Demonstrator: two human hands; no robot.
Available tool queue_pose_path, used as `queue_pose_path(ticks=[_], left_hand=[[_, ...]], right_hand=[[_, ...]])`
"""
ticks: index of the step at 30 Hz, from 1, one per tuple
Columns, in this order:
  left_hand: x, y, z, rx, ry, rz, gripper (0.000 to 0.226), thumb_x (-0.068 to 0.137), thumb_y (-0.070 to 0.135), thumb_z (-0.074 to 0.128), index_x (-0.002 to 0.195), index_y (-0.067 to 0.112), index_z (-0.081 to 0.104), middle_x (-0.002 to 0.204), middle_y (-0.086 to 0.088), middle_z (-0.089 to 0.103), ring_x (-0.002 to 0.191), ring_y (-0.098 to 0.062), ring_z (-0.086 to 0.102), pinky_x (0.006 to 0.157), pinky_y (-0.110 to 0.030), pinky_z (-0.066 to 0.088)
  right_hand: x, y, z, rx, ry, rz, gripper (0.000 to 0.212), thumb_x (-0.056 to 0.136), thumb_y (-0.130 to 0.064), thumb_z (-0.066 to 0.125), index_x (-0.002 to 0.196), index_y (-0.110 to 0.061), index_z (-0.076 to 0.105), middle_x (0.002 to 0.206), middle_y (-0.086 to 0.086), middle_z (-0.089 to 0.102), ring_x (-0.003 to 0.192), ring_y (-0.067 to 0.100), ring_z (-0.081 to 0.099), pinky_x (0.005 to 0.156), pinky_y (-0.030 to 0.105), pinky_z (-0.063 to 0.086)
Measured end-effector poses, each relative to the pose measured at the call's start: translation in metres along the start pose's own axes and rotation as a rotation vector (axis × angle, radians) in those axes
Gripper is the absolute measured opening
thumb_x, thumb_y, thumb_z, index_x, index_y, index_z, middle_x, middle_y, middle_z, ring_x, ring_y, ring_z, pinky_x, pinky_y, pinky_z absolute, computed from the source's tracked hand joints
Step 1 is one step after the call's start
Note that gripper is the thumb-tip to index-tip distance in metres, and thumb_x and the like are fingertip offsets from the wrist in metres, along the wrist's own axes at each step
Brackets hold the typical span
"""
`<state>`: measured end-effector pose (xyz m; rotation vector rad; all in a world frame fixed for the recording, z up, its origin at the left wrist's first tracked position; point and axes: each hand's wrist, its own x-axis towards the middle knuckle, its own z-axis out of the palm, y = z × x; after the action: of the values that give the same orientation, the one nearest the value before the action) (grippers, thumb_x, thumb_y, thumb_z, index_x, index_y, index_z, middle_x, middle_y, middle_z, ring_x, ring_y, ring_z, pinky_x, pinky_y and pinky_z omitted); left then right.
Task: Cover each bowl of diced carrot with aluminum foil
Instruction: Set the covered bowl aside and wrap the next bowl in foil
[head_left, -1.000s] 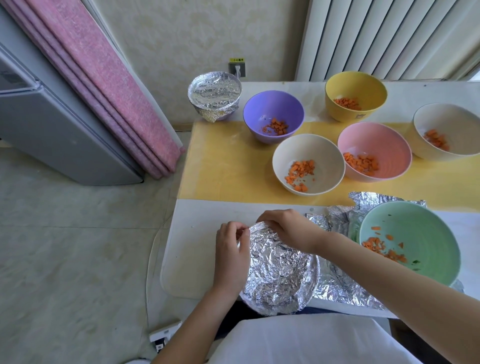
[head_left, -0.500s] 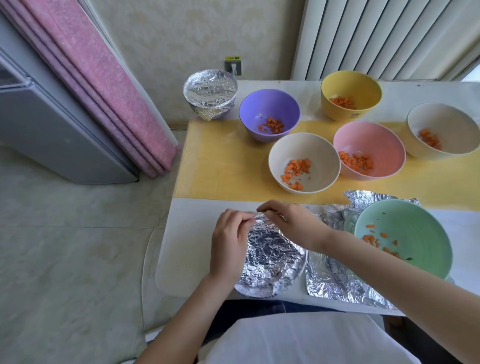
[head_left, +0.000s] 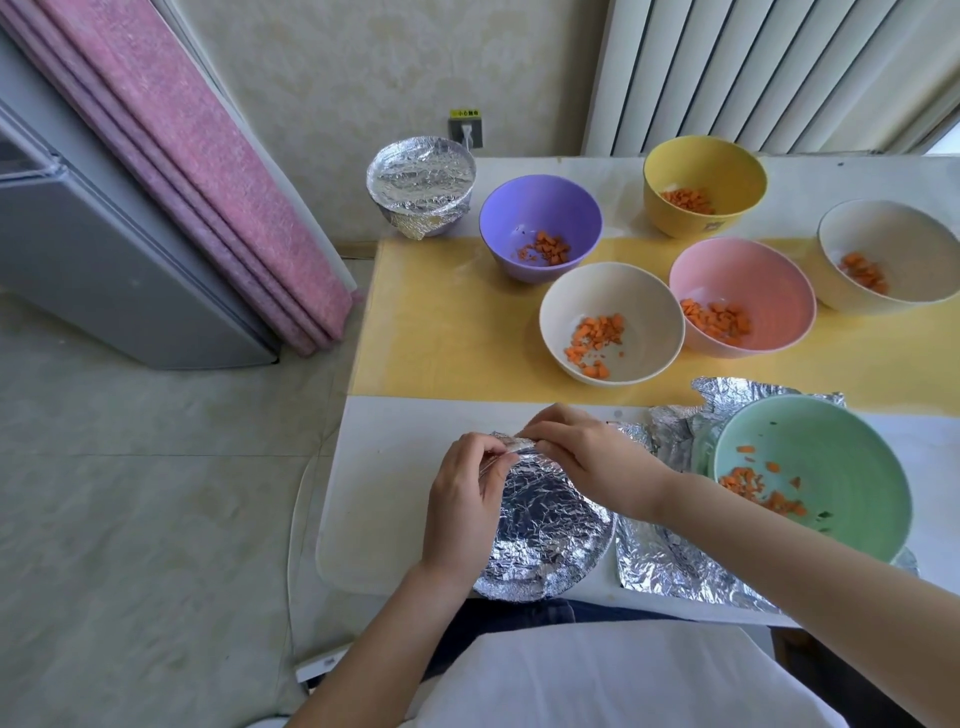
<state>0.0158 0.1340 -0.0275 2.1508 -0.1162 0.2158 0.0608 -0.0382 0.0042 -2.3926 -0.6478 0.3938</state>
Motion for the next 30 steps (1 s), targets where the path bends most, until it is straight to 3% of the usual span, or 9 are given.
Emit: queue_pose_path(ticks=[2,6,9,13,17,21,24,27,30], left_hand=[[-0.002,-0.001,0.001,-0.002,-0.005,-0.001,0.017,0.091,0.037,0.049,0.092,0.02,0.052,0.094,0.005,0.064,0.086,-0.009,0.062,0.072,-0.03,0.051],[-0.002,-0.001,0.001,0.024,-0.008,0.015,0.013,0.092,0.038,0.047,0.094,0.026,0.049,0.092,0.006,0.066,0.082,-0.009,0.063,0.069,-0.03,0.051],[0.002,0.0,0.0,0.04,-0.011,0.052,0.009,0.092,0.031,0.051,0.096,0.023,0.054,0.087,0.007,0.064,0.077,-0.006,0.06,0.066,-0.027,0.049],[0.003,-0.001,0.002,0.007,-0.001,0.082,0.013,0.091,0.026,0.052,0.095,0.017,0.059,0.092,0.006,0.054,0.086,-0.01,0.056,0.073,-0.028,0.049],[0.003,-0.003,0.003,0.068,0.049,0.114,0.016,0.09,0.026,0.054,0.091,0.014,0.063,0.087,0.004,0.049,0.086,-0.012,0.051,0.074,-0.025,0.045],[0.001,-0.004,0.002,0.034,0.059,0.117,0.016,0.09,0.025,0.056,0.09,0.01,0.063,0.088,0.005,0.05,0.084,-0.011,0.054,0.075,-0.015,0.043],[0.0,-0.003,0.002,0.019,0.079,0.13,0.012,0.089,0.027,0.058,0.089,0.015,0.056,0.087,0.012,0.047,0.08,-0.01,0.052,0.071,-0.019,0.044],[0.0,-0.004,0.003,0.043,0.086,0.187,0.013,0.088,0.025,0.059,0.085,0.013,0.055,0.085,0.011,0.044,0.076,-0.012,0.051,0.066,-0.023,0.045],[-0.001,-0.001,0.006,0.066,0.077,0.225,0.017,0.088,0.025,0.06,0.081,0.01,0.056,0.083,0.007,0.046,0.077,-0.01,0.049,0.065,-0.02,0.045]], right_hand=[[-0.001,0.0,-0.001,-0.032,0.012,-0.042,0.029,0.098,-0.021,0.044,0.12,-0.012,0.062,0.11,0.003,0.058,0.101,0.017,0.054,0.085,0.023,0.041],[-0.001,-0.001,-0.004,-0.028,0.014,-0.066,0.029,0.098,-0.021,0.046,0.122,-0.014,0.061,0.108,0.002,0.061,0.094,0.019,0.06,0.081,0.036,0.05],[-0.001,-0.003,-0.004,-0.052,0.018,-0.096,0.03,0.098,-0.017,0.046,0.125,-0.018,0.058,0.108,-0.001,0.061,0.094,0.019,0.061,0.077,0.037,0.051],[-0.001,-0.001,-0.002,-0.06,0.02,-0.119,0.028,0.094,-0.005,0.05,0.118,-0.015,0.061,0.106,0.0,0.062,0.092,0.02,0.061,0.073,0.038,0.053],[0.001,0.003,0.003,-0.035,-0.024,-0.08,0.045,0.088,0.009,0.048,0.123,-0.018,0.055,0.123,-0.003,0.061,0.105,0.018,0.061,0.084,0.038,0.051],[0.0,0.005,0.003,0.006,-0.08,-0.05,0.038,0.096,-0.003,0.043,0.128,-0.022,0.049,0.119,0.001,0.064,0.103,0.019,0.062,0.084,0.037,0.049],[-0.002,0.004,0.0,0.004,-0.103,-0.042,0.046,0.095,0.0,0.042,0.136,-0.021,0.046,0.127,0.001,0.06,0.112,0.017,0.057,0.093,0.029,0.044],[-0.002,0.002,-0.002,0.042,-0.133,-0.072,0.037,0.098,-0.005,0.04,0.132,-0.015,0.051,0.13,0.0,0.054,0.118,0.013,0.051,0.1,0.021,0.036],[-0.001,0.002,-0.008,0.069,-0.168,-0.043,0.033,0.1,-0.019,0.035,0.126,-0.011,0.055,0.124,0.001,0.053,0.114,0.012,0.051,0.099,0.024,0.037]])
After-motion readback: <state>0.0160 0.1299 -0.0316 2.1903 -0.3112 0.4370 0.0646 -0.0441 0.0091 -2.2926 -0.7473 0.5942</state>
